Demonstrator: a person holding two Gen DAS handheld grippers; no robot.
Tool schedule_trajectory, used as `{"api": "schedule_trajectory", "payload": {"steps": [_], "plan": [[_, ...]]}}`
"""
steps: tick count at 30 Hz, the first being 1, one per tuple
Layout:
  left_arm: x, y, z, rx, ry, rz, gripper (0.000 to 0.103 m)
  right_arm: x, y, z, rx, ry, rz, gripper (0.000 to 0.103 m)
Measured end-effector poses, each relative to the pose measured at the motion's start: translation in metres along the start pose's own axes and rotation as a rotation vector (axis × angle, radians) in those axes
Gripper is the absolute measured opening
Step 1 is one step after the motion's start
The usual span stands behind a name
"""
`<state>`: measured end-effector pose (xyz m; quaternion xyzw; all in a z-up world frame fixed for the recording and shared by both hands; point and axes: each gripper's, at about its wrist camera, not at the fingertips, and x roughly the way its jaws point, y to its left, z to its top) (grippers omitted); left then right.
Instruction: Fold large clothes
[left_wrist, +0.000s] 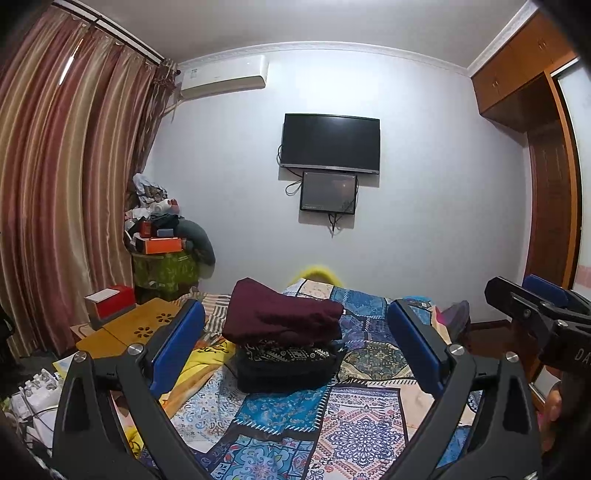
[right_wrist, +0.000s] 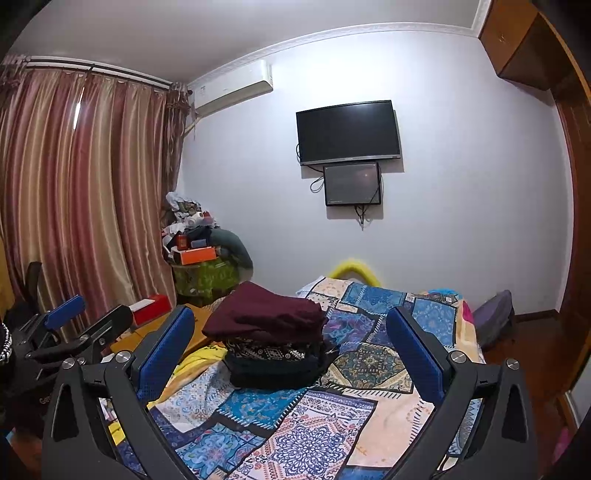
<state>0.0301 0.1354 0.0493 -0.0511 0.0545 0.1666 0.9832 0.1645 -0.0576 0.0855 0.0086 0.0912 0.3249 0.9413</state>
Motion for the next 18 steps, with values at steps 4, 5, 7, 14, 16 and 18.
{"api": "schedule_trajectory", "payload": {"steps": [4, 5, 7, 14, 16, 18], "plan": [[0.0006, 0.0007, -0.0003, -0.004, 0.001, -0.012, 0.100, 0.0008, 0.0004, -0.0003, 0.002, 0.003, -0.003, 0.103], [0.0009, 0.0010, -0.0006, -0.006, 0.002, -0.013, 0.100, 0.0009, 0.0005, -0.0003, 0.002, 0.004, -0.003, 0.103], [0.0019, 0.0018, -0.0011, -0.008, 0.006, -0.014, 0.100, 0.0017, -0.0006, -0.0003, 0.004, 0.006, -0.006, 0.103], [0.0032, 0.0023, -0.0018, -0.018, 0.014, -0.019, 0.100, 0.0019, -0.0017, -0.0006, 0.008, 0.006, -0.013, 0.103], [0.0032, 0.0019, -0.0015, -0.017, 0.012, -0.016, 0.100, 0.0014, -0.0022, -0.0010, 0.012, 0.006, -0.016, 0.103], [0.0036, 0.0027, -0.0011, -0.018, 0.010, -0.020, 0.100, 0.0017, -0.0027, -0.0011, 0.015, 0.008, -0.015, 0.103]]}}
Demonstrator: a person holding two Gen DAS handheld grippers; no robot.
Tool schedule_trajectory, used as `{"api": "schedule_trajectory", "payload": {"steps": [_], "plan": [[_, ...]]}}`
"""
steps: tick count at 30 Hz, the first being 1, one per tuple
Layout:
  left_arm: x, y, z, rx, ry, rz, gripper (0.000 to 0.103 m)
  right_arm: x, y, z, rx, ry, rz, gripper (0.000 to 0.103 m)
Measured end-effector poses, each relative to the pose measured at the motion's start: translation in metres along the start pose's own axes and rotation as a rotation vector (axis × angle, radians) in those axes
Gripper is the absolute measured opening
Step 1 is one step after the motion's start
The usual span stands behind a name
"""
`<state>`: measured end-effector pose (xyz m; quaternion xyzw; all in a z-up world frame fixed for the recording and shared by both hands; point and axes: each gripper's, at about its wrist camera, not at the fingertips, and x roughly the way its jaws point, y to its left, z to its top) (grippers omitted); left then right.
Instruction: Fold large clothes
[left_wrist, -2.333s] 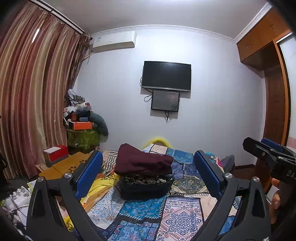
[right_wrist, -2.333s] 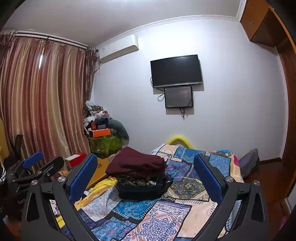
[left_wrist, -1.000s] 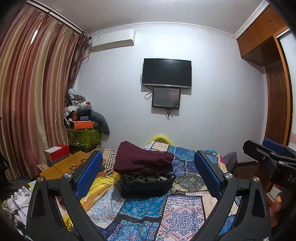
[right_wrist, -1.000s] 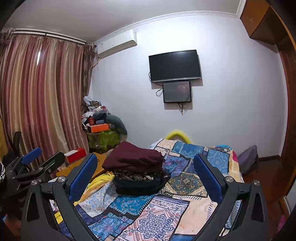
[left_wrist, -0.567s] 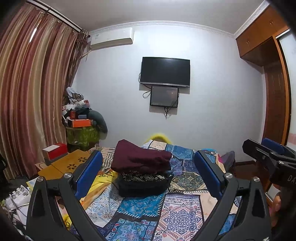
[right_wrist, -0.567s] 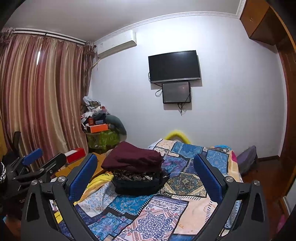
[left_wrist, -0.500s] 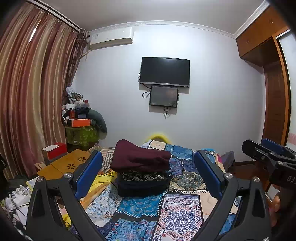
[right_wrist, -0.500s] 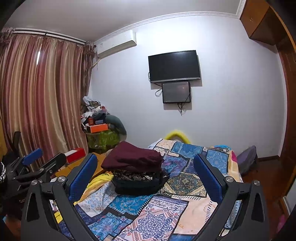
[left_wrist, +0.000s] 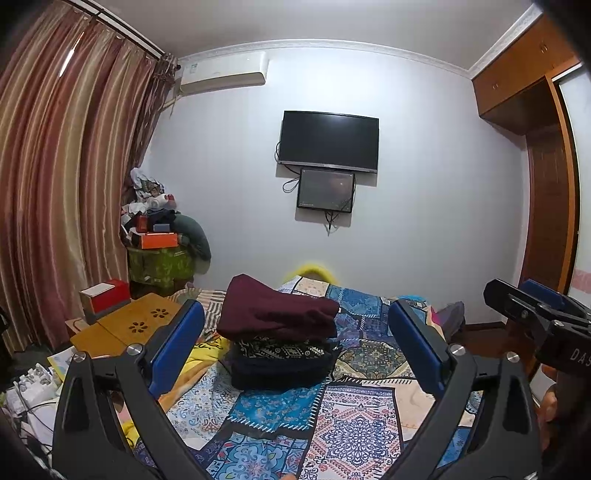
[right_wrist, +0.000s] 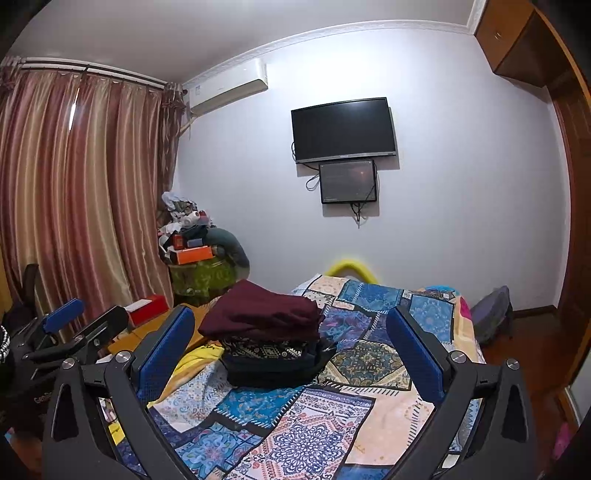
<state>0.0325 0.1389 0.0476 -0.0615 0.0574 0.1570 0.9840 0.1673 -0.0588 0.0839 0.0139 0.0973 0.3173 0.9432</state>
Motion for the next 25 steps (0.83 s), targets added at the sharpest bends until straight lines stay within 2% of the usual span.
{"api": "schedule_trajectory", "payload": {"steps": [16, 25], "plan": [[0.0025, -0.0005, -0.0023, -0.003, 0.012, -0.023, 0.102, 0.0020, 0.0002, -0.0015, -0.007, 0.006, -0.005, 0.103], [0.0032, -0.0029, -0.0054, 0.012, 0.014, -0.010, 0.102, 0.0061, -0.0011, -0.0041, -0.009, 0.020, -0.007, 0.103]]}}
